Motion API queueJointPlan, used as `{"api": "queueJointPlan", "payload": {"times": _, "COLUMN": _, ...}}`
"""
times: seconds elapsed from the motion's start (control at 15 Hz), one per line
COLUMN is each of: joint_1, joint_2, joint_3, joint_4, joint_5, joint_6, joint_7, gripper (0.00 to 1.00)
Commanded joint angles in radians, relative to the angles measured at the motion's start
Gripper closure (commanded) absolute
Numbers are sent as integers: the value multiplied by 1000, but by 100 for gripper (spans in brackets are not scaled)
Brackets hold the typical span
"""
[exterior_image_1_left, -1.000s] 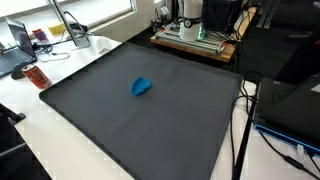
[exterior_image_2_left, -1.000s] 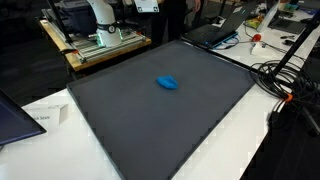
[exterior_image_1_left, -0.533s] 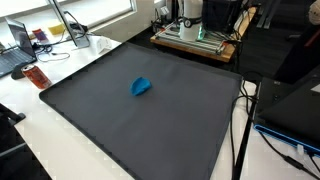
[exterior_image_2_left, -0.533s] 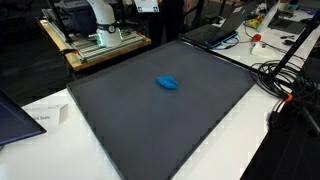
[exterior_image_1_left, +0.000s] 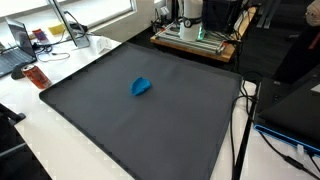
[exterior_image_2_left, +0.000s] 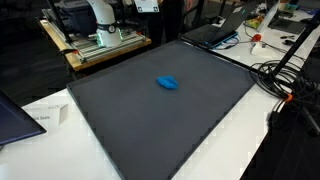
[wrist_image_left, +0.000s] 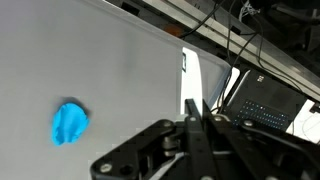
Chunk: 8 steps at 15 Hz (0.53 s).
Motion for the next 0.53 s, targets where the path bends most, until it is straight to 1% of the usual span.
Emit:
{"api": "queueJointPlan", "payload": {"times": 0.0, "joint_1": 21, "joint_2": 75, "joint_3": 23, "joint_4": 51, "joint_5": 57, "joint_6": 49, "joint_7": -1, "gripper": 99}}
{"api": "queueJointPlan", "payload": {"times": 0.07, "joint_1": 28, "joint_2": 108, "joint_3": 39, "joint_4": 68, "joint_5": 63, "joint_6": 87, "joint_7": 12, "gripper": 99}}
{"api": "queueJointPlan", "payload": {"times": 0.2, "joint_1": 47, "joint_2": 193, "joint_3": 57, "joint_4": 122, "joint_5": 118, "joint_6": 119, "joint_7": 52, "gripper": 99}}
{"api": "queueJointPlan", "payload": {"times": 0.27, "joint_1": 55, "joint_2": 228, "joint_3": 63, "joint_4": 147, "joint_5": 139, "joint_6": 130, "joint_7": 51, "gripper": 99}}
{"api": "queueJointPlan", "payload": {"times": 0.33, "joint_1": 37, "joint_2": 270, "joint_3": 90, "joint_4": 173, "joint_5": 129, "joint_6": 170, "joint_7": 95, "gripper": 99}}
{"api": "queueJointPlan", "payload": {"times": 0.47, "joint_1": 9, "joint_2": 352, "joint_3": 124, "joint_4": 228, "joint_5": 101, "joint_6": 219, "joint_7": 176, "gripper": 99}}
